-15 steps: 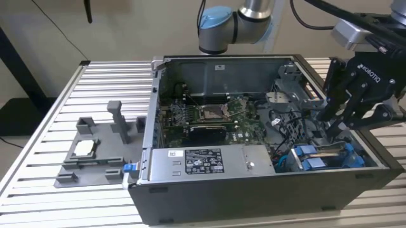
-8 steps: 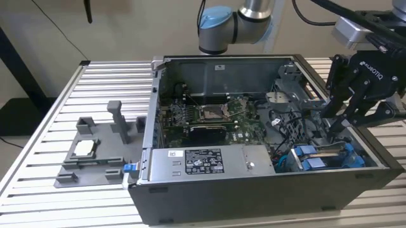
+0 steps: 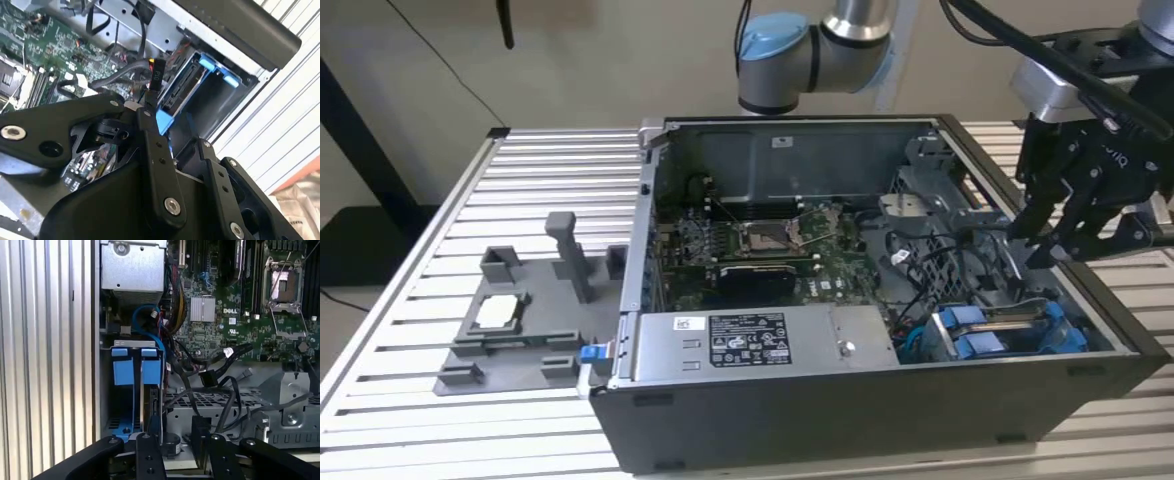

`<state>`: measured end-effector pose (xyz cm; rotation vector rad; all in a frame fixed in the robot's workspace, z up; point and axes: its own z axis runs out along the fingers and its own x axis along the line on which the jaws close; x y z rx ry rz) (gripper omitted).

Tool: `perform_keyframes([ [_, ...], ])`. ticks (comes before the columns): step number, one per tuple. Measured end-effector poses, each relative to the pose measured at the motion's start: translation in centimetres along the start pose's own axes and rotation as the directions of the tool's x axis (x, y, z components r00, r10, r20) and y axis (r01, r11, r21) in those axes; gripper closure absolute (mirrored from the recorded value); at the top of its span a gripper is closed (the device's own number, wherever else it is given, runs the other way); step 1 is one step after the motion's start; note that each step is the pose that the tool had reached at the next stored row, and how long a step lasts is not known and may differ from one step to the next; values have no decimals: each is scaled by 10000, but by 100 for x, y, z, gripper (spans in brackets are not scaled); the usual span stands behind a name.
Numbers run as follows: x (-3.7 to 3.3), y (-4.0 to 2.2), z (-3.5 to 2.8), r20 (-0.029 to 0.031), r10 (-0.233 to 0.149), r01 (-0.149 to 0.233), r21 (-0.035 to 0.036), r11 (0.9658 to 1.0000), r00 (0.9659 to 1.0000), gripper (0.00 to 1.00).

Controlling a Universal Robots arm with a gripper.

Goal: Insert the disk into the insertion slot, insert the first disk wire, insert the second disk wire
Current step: 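Insert the disk into the insertion slot, then insert the first disk wire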

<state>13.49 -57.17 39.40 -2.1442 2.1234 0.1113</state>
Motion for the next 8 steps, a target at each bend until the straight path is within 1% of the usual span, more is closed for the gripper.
perform_keyframes([
  [1, 0, 0, 0, 53, -22, 21, 17, 10000, 10000, 60],
  [3, -2, 1, 0, 123, -73, 73, 32, 10000, 9999, 60],
  [4, -2, 2, 0, 185, -107, 106, 42, 9999, 9998, 60],
  [5, -2, 2, 0, 273, -139, 137, 53, 9999, 9995, 60],
  [6, -2, 2, 0, 387, -170, 168, 67, 9998, 9991, 60],
  [7, -2, 3, 0, 512, -200, 197, 82, 9998, 9985, 60],
  [8, -2, 3, 0, 601, -237, 232, 93, 9997, 9979, 60],
])
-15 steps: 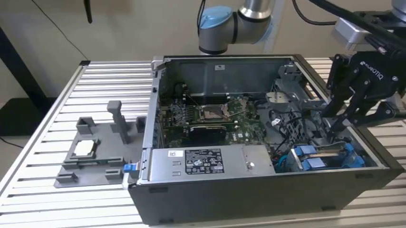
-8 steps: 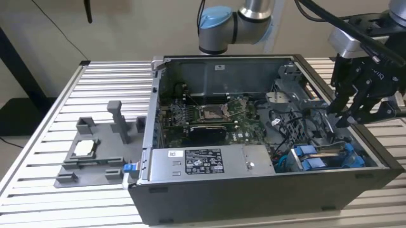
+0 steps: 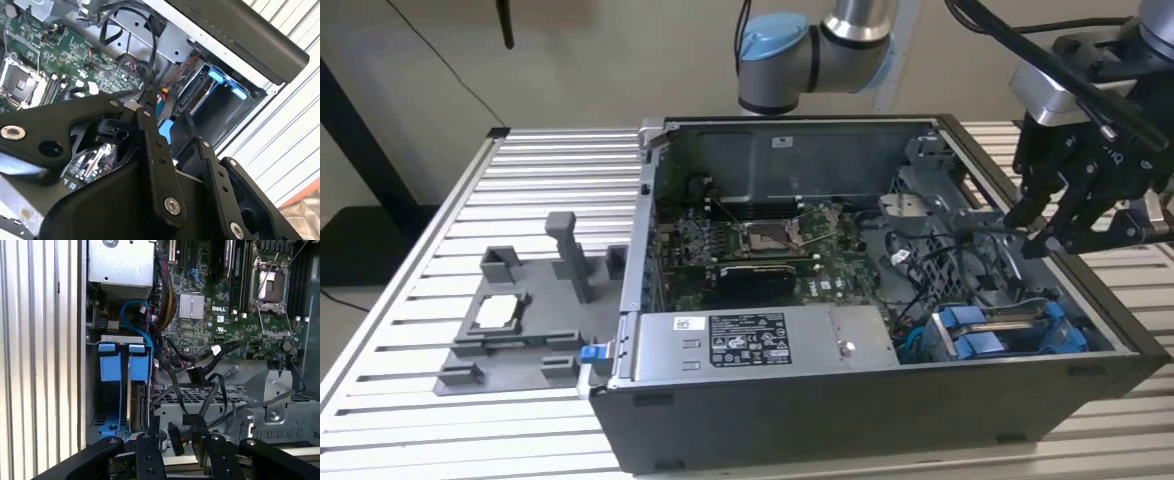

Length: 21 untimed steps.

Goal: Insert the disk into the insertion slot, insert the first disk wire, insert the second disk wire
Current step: 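Insert the first disk wire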

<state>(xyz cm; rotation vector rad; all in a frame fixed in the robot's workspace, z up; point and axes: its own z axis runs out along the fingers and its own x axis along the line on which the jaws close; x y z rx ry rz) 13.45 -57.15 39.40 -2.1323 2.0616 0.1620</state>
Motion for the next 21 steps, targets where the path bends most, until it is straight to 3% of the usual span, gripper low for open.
perform_keyframes([
  [2, 0, 2, 0, 59, -80, 80, 51, 10000, 10000, 60],
  [4, 0, 1, 2, 61, -173, 172, 193, 9997, 9998, 60],
  [7, 1, 1, 5, 48, -317, 314, 465, 9984, 9995, 60],
  [9, 2, 1, 6, 39, -389, 387, 549, 9977, 9992, 60],
  [11, 1, 0, 5, 33, -476, 473, 585, 9972, 9989, 60],
  [16, 1, 2, 6, 33, -680, 677, 551, 9962, 9977, 63],
  [18, 2, 1, 6, 24, -715, 713, 543, 9960, 9974, 76],
  [21, 2, 1, 6, 18, -716, 714, 541, 9960, 9974, 81],
])
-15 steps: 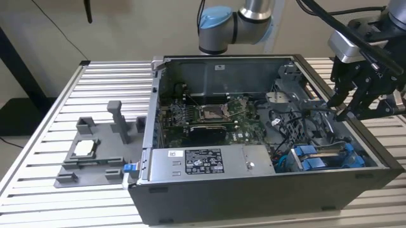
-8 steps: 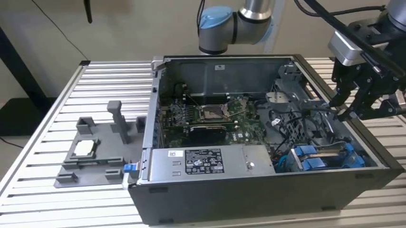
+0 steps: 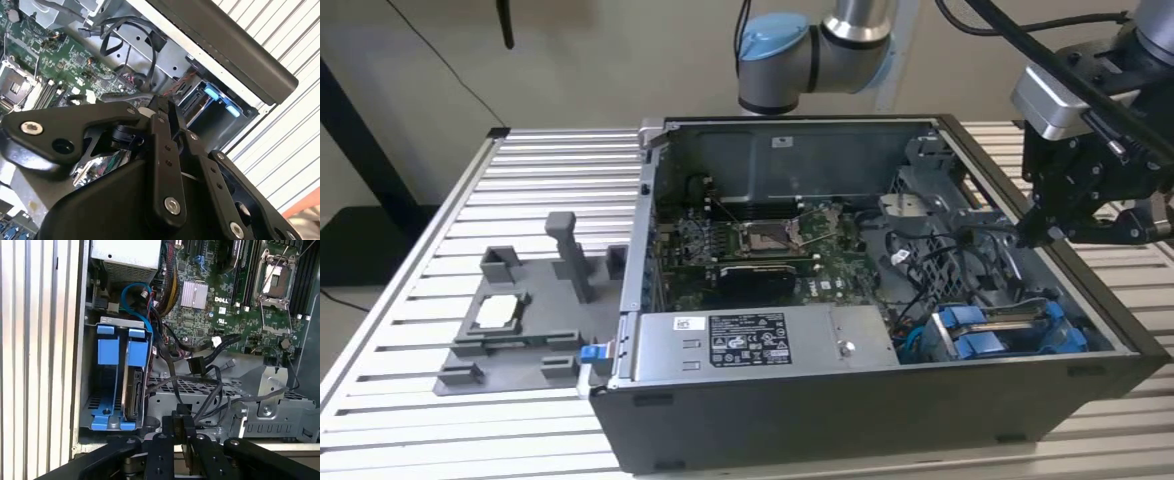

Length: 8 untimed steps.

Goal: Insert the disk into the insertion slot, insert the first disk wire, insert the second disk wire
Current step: 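Insert the first disk wire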

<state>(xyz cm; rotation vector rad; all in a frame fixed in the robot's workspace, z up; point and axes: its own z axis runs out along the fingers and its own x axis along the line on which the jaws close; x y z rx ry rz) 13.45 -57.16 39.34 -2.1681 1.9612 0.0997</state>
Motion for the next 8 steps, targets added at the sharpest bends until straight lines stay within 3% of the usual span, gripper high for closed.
perform_keyframes([
  [2, -1, 0, 0, -7, -1, 1, -1, 10000, 10000, 81],
  [4, -1, -3, 0, -85, -7, 7, -21, 10000, 10000, 81],
  [6, 1, -13, 2, -200, -4, 2, -104, 9999, 9998, 81],
  [8, 5, -37, 6, -306, 12, -20, -266, 9996, 9995, 81],
])
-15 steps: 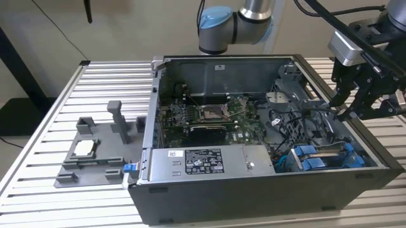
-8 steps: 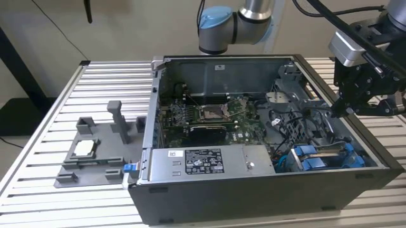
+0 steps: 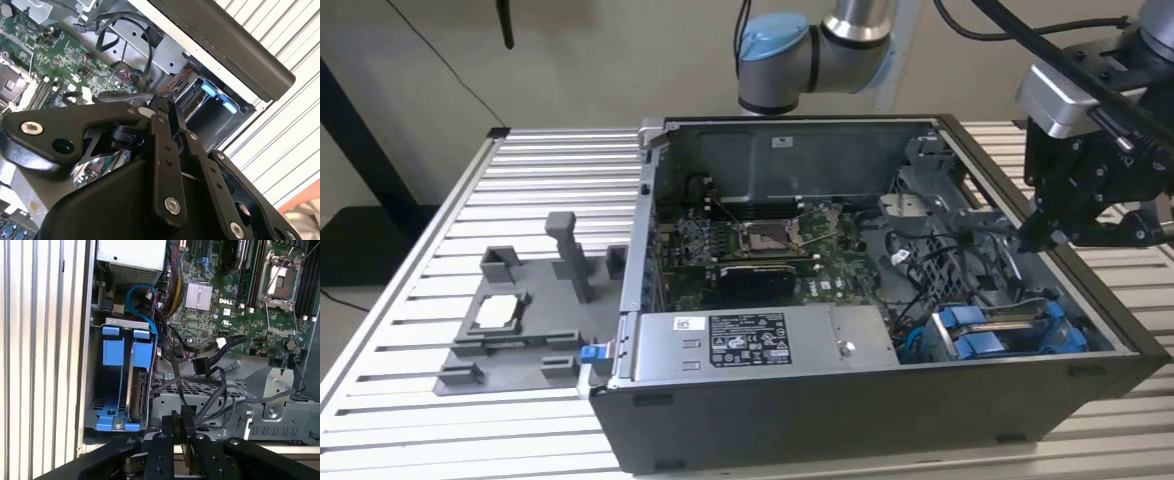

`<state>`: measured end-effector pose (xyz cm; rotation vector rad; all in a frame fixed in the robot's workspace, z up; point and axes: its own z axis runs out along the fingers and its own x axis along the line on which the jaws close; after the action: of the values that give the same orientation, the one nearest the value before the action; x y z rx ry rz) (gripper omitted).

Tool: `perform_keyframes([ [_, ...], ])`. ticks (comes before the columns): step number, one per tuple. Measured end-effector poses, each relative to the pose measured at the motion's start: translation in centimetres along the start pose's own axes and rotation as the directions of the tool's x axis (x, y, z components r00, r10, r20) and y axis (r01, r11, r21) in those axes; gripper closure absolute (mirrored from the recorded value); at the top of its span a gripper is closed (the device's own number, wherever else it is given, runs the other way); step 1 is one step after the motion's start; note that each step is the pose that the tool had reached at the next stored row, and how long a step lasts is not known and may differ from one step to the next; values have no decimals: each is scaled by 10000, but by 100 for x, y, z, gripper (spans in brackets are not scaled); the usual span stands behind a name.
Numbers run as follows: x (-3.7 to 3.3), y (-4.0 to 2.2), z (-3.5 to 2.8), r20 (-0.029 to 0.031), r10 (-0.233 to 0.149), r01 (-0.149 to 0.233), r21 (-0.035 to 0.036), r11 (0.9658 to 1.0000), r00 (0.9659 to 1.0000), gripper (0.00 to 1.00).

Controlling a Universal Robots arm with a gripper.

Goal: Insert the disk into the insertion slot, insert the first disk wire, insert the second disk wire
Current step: 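Insert the first disk wire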

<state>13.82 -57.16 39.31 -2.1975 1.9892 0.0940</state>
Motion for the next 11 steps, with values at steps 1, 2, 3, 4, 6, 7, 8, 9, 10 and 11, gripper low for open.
perform_keyframes([
  [1, 2, -16, 2, -44, 11, -12, -93, 10000, 10000, 81],
  [2, 4, -37, 3, -91, 25, -26, -202, 9998, 10000, 81],
  [3, 6, -55, 5, -116, 36, -39, -289, 9996, 9999, 81],
  [4, 8, -74, 9, -138, 48, -54, -382, 9993, 9999, 81],
  [6, 13, -114, 15, -169, 72, -81, -553, 9984, 9998, 81],
  [7, 15, -135, 18, -187, 82, -94, -635, 9979, 9998, 81],
  [8, 18, -155, 21, -205, 91, -106, -707, 9974, 9997, 81],
  [9, 20, -175, 25, -220, 100, -116, -771, 9970, 9997, 81],
  [10, 23, -196, 28, -234, 108, -127, -836, 9964, 9997, 81],
  [11, 26, -217, 32, -245, 114, -136, -891, 9959, 9996, 81],
])
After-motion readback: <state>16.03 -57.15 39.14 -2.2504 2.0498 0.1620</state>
